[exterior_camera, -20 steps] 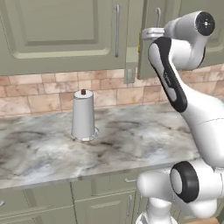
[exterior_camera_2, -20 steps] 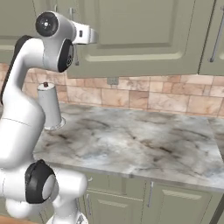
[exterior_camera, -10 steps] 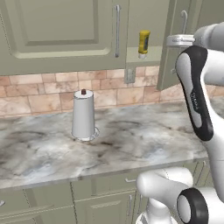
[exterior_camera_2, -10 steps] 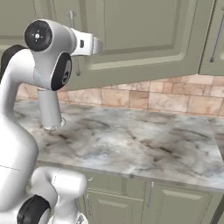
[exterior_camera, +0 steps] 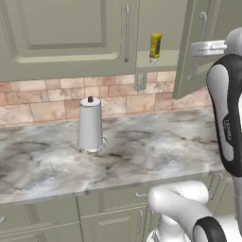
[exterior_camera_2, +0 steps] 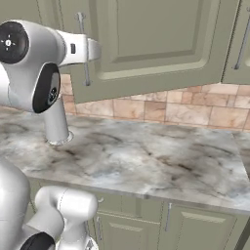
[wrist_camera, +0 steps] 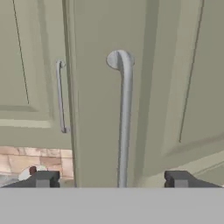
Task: The dining table condiment station is running low on mustard. Refill the condiment station by opening the cabinet and taking the mustard from the cabinet and placing it on the dining table.
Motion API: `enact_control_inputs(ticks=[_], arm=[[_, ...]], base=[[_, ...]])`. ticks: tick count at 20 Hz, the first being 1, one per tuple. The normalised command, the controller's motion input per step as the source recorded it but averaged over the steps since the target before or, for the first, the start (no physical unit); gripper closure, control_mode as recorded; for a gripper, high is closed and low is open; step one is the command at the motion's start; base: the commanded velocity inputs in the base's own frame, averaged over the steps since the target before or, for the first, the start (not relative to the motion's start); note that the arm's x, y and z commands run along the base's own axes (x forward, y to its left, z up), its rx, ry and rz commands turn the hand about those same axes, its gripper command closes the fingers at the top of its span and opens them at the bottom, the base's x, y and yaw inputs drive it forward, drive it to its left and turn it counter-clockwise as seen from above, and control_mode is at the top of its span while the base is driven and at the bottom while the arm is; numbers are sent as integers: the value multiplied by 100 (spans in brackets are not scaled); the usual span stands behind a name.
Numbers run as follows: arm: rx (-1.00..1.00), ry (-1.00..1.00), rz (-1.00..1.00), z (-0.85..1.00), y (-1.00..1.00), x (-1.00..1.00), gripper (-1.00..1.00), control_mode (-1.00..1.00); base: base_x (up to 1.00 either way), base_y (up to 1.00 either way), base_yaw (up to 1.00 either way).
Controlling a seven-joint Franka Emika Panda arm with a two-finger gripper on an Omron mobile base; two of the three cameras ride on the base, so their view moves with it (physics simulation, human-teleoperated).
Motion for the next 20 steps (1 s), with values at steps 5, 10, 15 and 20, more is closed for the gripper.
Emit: enact_control_inputs(ticks=[5,10,15,20], arm=[[-34,8,8,-5,81,-1,-100,-100],[-44,13,3,-27,80,2,-100,-100],[-42,14,0,-41,36,35,-100,-100],[-33,10,0,-17,4,56,-100,-100]], base=[[0,0,0],[0,0,0],[0,0,0],[0,0,0]])
